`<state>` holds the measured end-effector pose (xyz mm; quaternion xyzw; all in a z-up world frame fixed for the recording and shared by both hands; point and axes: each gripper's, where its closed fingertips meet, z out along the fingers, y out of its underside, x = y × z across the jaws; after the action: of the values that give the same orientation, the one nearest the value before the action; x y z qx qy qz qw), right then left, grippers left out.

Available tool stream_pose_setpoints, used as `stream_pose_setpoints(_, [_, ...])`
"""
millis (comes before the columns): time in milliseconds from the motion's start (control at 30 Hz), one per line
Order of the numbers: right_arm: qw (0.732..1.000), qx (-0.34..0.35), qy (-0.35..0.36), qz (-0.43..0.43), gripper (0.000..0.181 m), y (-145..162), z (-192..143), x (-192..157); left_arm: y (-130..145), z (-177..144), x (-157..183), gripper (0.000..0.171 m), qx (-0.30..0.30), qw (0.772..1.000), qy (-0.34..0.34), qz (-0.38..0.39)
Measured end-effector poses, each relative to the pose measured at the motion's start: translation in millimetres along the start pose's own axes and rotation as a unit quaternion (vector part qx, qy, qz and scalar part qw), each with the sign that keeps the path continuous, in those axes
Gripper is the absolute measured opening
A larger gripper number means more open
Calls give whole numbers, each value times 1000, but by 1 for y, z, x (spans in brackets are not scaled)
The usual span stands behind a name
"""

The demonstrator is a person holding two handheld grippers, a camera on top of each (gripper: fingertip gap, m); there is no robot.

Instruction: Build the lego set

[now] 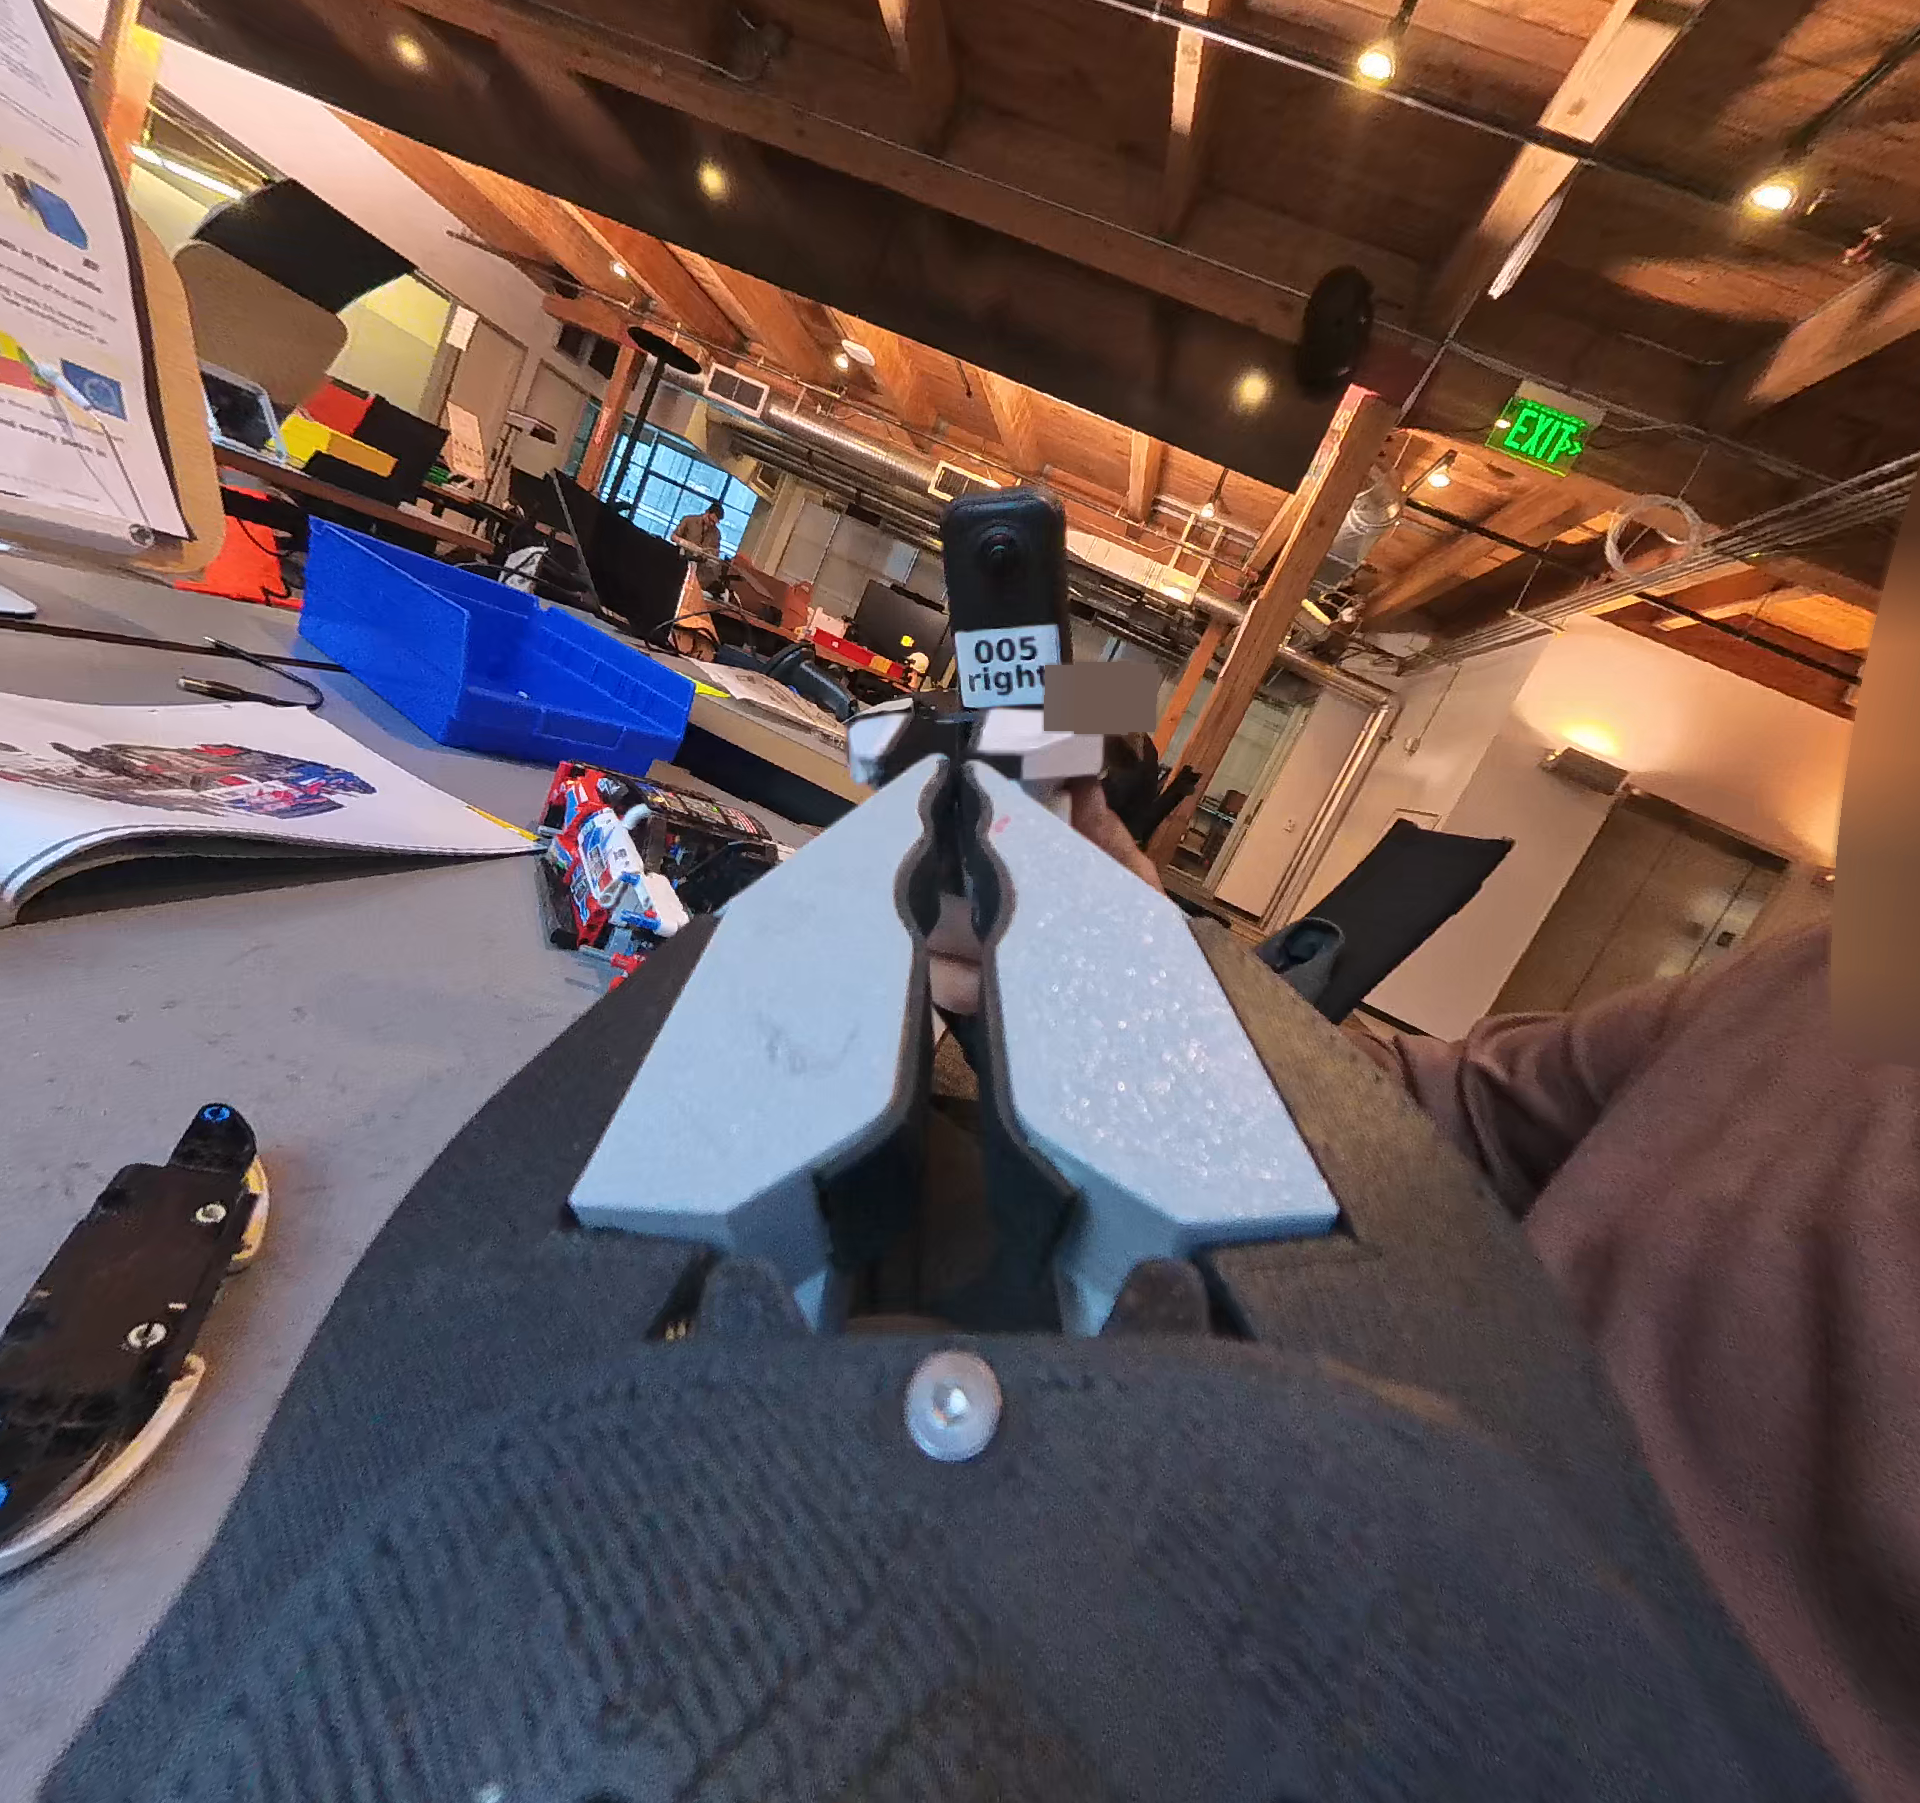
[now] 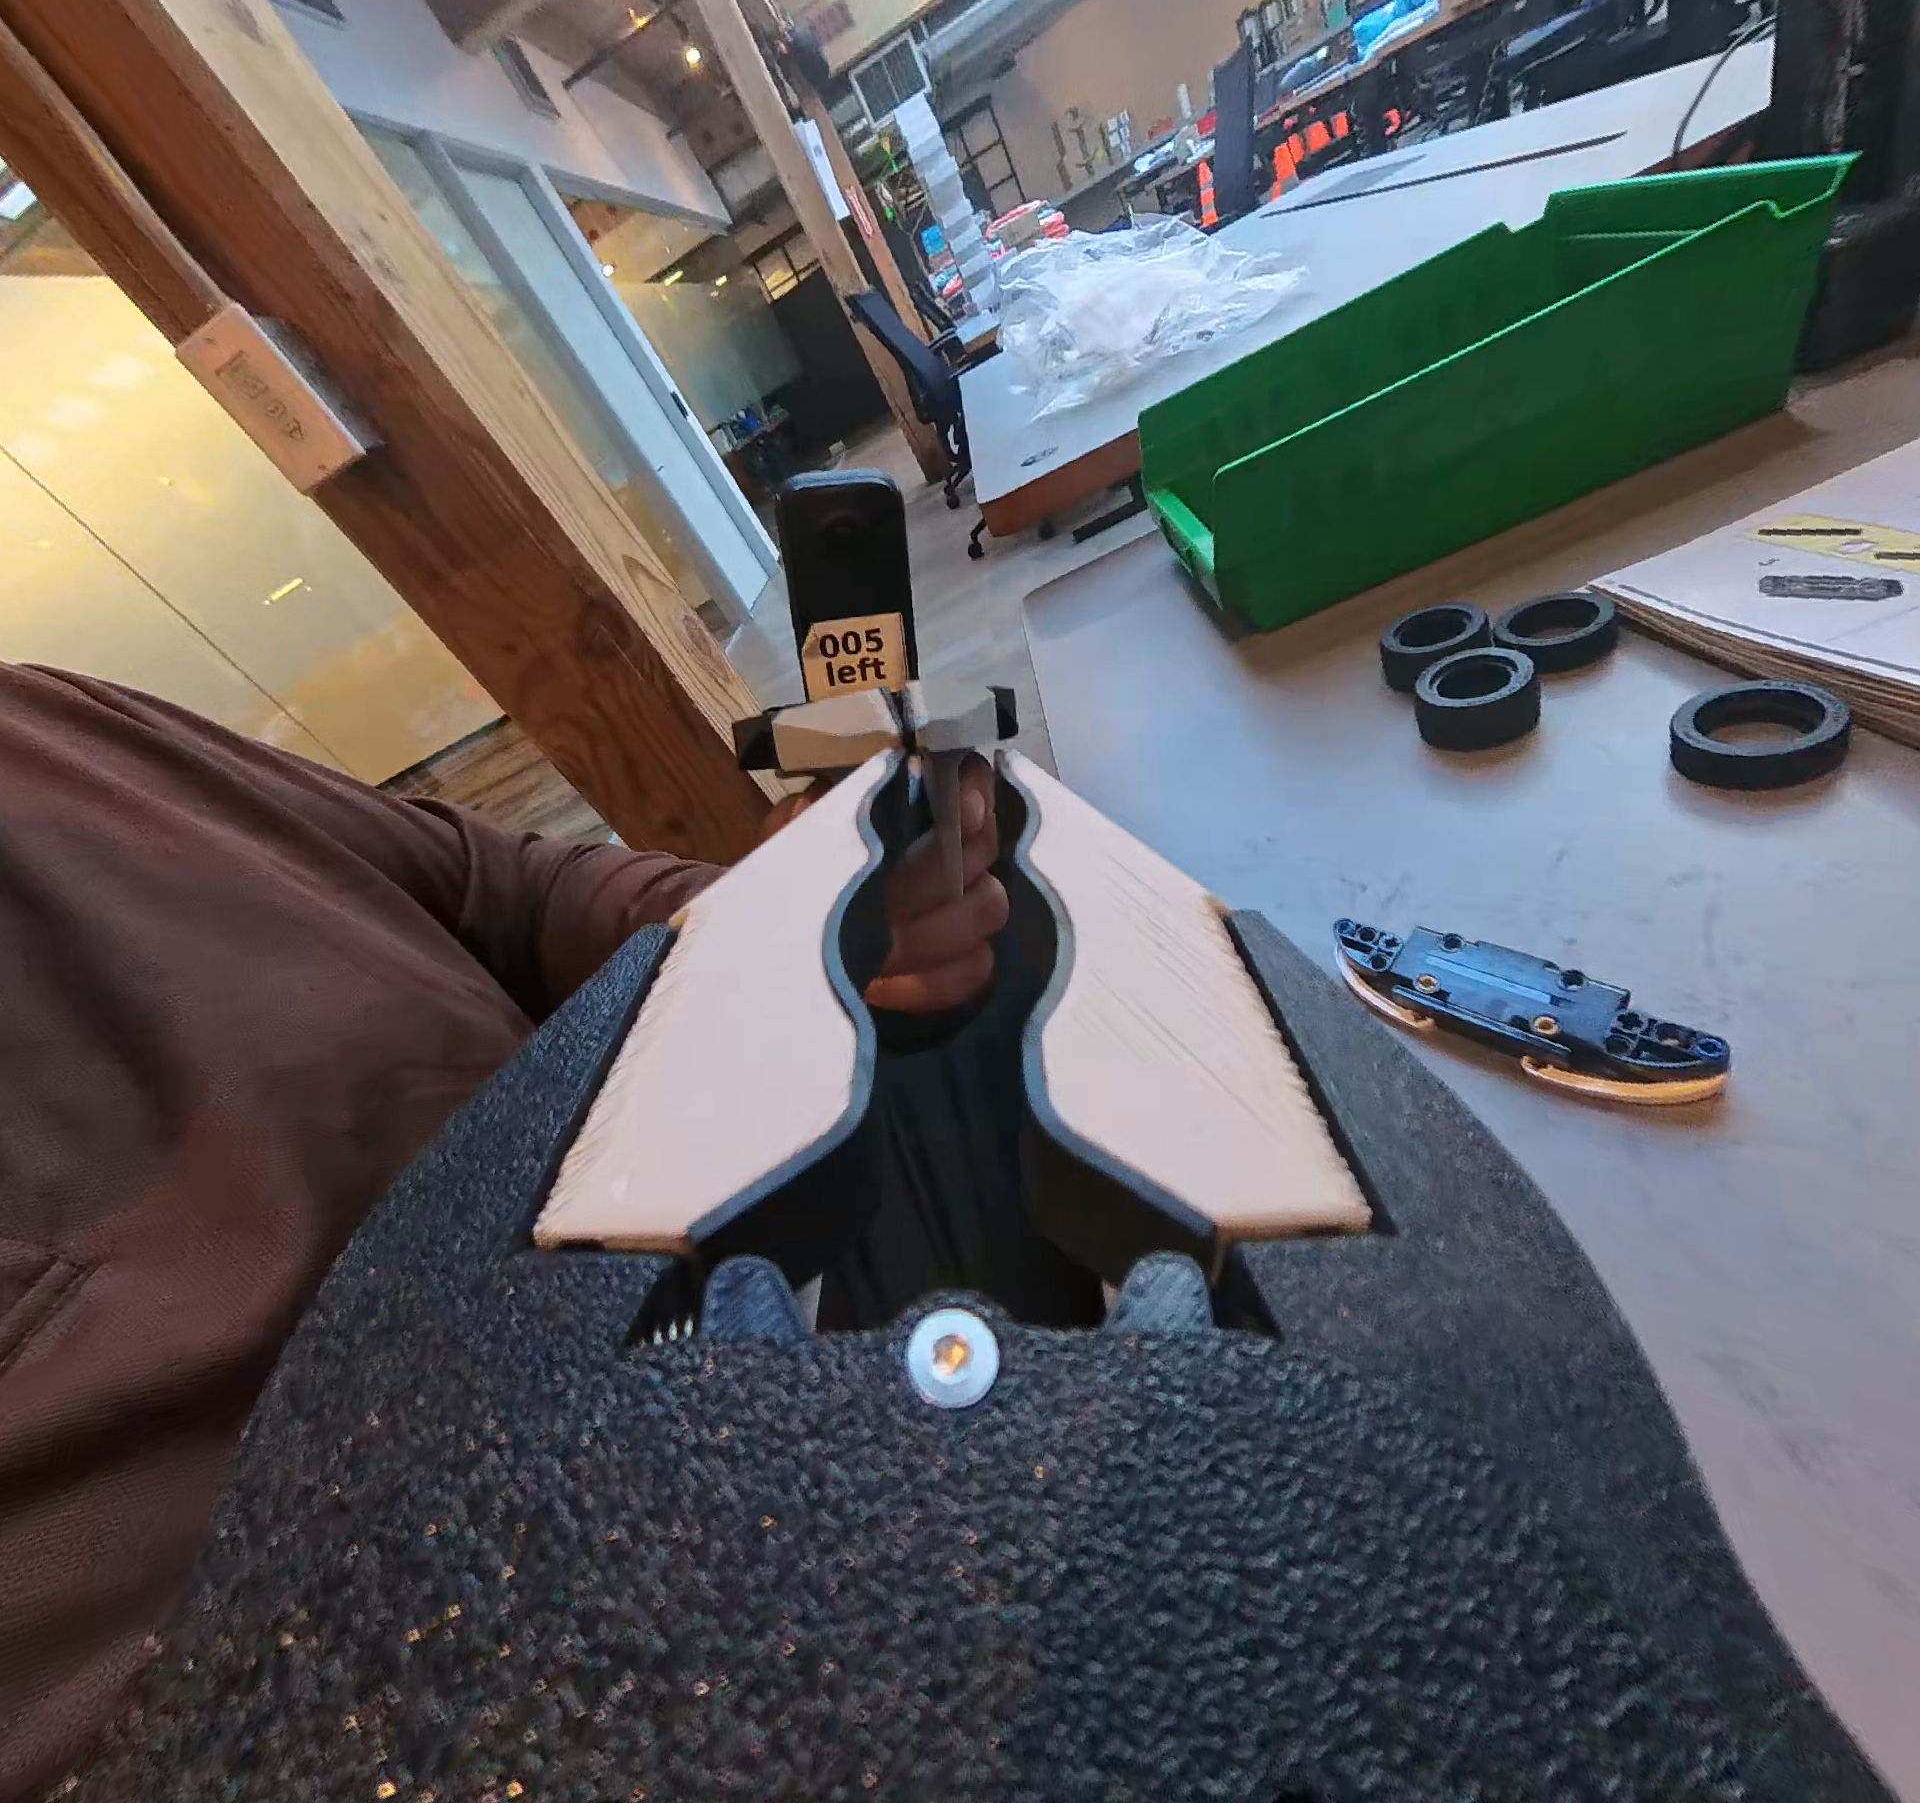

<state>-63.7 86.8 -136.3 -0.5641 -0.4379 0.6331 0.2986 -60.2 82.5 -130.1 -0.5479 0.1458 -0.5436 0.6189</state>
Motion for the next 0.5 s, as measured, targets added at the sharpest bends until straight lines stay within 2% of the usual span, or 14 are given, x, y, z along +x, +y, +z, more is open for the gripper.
stream_pose_setpoints(167, [1000, 2, -10, 7, 13, 1, 3, -3, 7, 1, -2, 0, -7, 1000, -4, -11])
stream_pose_setpoints(300, [1000, -3, -7, -2, 0, 3, 4, -2, 12, 2, -5, 0, -16, 1000, -9, -20])
stream_pose_setpoints(467, [998, -26, 18, -45, 0, 6, 4, -1, 15, 1, -4, 0, -25, 999, -3, -36])
stream_pose_setpoints(500, [998, -31, 20, -50, 0, 7, 4, -2, 15, 0, -1, 5, -30, 999, 6, -28])
